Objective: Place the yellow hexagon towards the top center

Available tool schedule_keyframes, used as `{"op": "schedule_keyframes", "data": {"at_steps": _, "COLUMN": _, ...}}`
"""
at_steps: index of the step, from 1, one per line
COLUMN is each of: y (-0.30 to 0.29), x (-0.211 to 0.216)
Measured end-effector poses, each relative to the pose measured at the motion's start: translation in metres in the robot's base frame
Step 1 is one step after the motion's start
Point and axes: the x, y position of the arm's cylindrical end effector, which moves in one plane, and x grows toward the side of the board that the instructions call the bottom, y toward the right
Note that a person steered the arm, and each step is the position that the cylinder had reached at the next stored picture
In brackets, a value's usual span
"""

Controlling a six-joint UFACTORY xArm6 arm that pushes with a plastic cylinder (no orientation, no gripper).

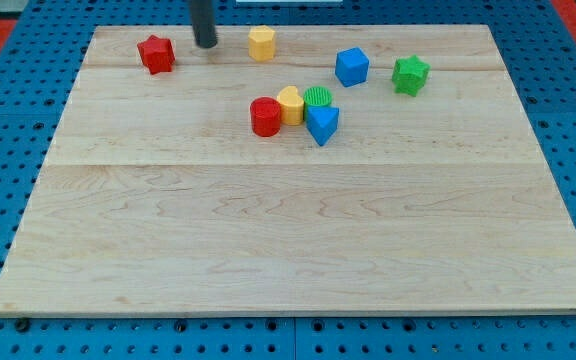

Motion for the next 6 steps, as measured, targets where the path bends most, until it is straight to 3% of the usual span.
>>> {"op": "schedule_keyframes", "data": {"at_steps": 1, "y": 0.055, "x": -0.006}}
{"op": "schedule_keyframes", "data": {"at_steps": 2, "y": 0.063, "x": 0.001}}
{"op": "schedule_keyframes", "data": {"at_steps": 4, "y": 0.004, "x": -0.009}}
{"op": "schedule_keyframes", "data": {"at_steps": 6, "y": 0.008, "x": 0.007}}
